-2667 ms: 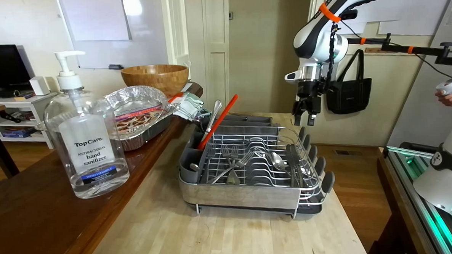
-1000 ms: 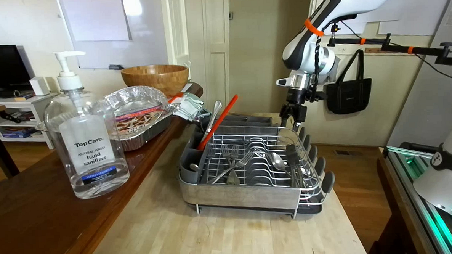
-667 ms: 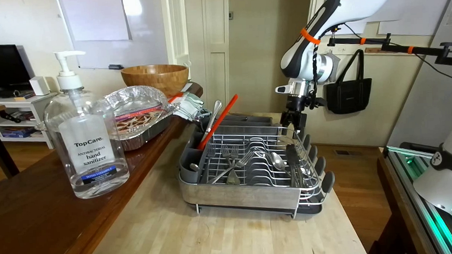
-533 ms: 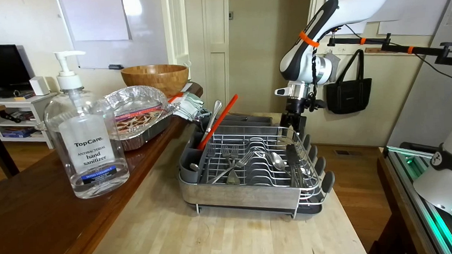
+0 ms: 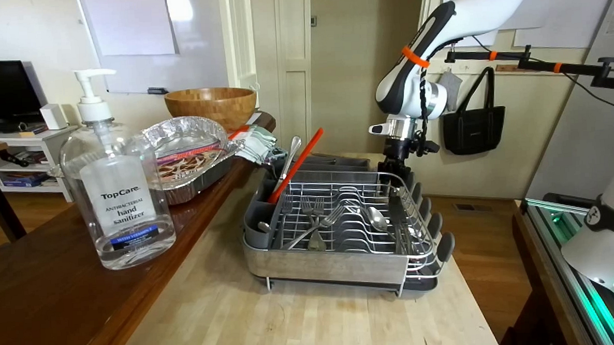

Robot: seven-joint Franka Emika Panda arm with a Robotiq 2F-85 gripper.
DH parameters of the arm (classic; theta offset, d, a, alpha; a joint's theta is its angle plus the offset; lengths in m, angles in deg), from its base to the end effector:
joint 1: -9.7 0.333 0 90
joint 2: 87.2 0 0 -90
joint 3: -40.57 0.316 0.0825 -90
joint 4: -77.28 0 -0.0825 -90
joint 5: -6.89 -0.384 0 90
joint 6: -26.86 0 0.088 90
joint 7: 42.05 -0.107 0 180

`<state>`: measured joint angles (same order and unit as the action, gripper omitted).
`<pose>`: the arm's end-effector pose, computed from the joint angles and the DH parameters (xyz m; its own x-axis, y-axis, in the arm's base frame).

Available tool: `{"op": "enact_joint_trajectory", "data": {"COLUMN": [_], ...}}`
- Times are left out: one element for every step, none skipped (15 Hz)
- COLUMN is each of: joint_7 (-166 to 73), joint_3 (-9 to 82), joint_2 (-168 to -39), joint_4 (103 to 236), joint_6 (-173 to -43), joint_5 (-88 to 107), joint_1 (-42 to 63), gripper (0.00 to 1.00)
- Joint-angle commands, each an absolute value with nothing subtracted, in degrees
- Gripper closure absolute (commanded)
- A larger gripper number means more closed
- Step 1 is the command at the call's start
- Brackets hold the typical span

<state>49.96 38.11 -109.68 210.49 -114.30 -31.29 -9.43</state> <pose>0.4533 -0.1818 0.1519 0.7918 0.5561 0.2525 0.6105 -0.7319 -0.3026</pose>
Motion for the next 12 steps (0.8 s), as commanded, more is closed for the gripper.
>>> {"op": "enact_joint_trajectory", "data": {"joint_7": [51.8, 52.0, 52.0, 52.1, 52.0, 51.4, 49.2, 48.6, 48.4, 47.6, 46.9, 46.0], "joint_3": [39.4, 39.6, 39.5, 39.5, 39.4, 39.1, 38.0, 37.5, 37.0, 36.3, 35.7, 35.3], "joint_2": [-110.1, -110.1, -110.0, -110.0, -109.8, -109.7, -108.8, -107.8, -106.4, -105.2, -104.0, -103.1], "joint_4": [210.5, 210.5, 210.5, 210.4, 210.4, 210.4, 210.9, 211.4, 211.8, 211.8, 211.9, 211.3], "joint_6": [-116.5, -116.7, -116.8, -116.9, -117.1, -117.2, -116.6, -116.1, -114.9, -113.5, -111.7, -109.2], "joint_5": [-34.6, -35.2, -35.6, -35.9, -36.2, -36.1, -33.8, -33.1, -32.5, -31.2, -30.1, -29.2], "joint_1": [-10.2, -10.2, -10.2, -10.3, -10.2, -10.0, -9.3, -9.2, -9.5, -9.5, -9.5, -9.6], "gripper": [0.80, 0.87, 0.94, 1.00, 1.00, 1.00, 0.98, 0.98, 0.98, 0.98, 0.98, 0.98]}}
